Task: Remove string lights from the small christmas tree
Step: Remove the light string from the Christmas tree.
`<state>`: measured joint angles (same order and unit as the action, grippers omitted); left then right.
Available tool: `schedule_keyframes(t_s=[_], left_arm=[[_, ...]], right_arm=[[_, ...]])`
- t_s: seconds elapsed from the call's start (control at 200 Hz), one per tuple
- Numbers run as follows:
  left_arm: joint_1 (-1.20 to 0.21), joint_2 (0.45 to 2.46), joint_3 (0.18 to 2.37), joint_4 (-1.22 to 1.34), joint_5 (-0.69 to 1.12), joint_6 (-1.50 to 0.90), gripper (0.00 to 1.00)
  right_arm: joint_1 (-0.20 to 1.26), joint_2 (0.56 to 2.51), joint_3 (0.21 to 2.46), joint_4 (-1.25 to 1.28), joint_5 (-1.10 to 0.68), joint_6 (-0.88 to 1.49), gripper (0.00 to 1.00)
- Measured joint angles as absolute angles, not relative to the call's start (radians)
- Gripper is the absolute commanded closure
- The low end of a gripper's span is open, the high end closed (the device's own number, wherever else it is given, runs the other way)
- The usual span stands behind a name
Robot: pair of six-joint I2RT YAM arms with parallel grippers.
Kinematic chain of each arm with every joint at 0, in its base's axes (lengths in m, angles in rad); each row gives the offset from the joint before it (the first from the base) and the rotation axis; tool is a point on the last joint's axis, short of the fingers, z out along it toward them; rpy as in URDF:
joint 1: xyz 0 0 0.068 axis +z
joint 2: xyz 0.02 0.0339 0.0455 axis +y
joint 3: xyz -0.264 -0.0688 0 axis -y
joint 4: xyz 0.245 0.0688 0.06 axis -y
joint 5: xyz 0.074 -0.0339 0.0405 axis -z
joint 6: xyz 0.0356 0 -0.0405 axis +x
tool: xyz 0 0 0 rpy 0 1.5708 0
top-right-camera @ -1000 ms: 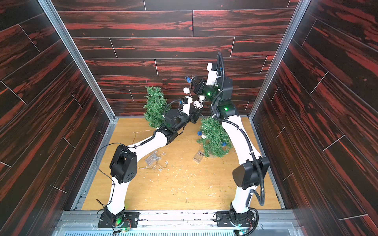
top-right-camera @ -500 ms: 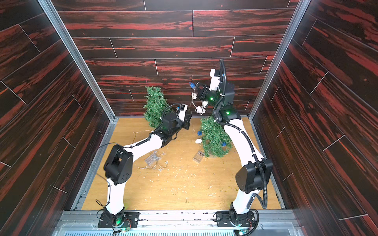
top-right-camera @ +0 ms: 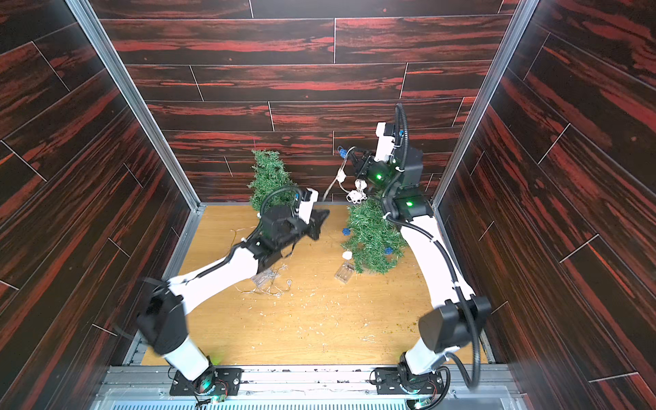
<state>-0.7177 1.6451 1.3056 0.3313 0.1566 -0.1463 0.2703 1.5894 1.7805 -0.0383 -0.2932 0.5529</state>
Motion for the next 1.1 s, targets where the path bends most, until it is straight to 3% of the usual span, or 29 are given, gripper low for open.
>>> schedule_keyframes(t_s=[0.281, 0.596, 0.812, 1.097], left_arm=[[-0.841, 1.523, 1.216, 0.261, 0.167, -0.146, 0.97], [-0.938, 1.517, 1.21, 0.233, 0.133, -0.151, 0.98], [-0.96, 1.53, 1.225, 0.233, 0.101, -0.19, 0.99], [-1.019, 1.6, 1.331, 0.233, 0.096, -0.226, 0.99]], right_arm=[[0.271, 1.303, 1.61, -0.386, -0.268, 0.474, 0.99], [0.271, 0.89, 1.277, -0.631, -0.083, 0.452, 0.98], [0.271, 0.691, 0.875, -0.611, -0.086, 0.558, 0.97], [0.271, 0.531, 0.514, -0.319, -0.18, 0.784, 0.8]])
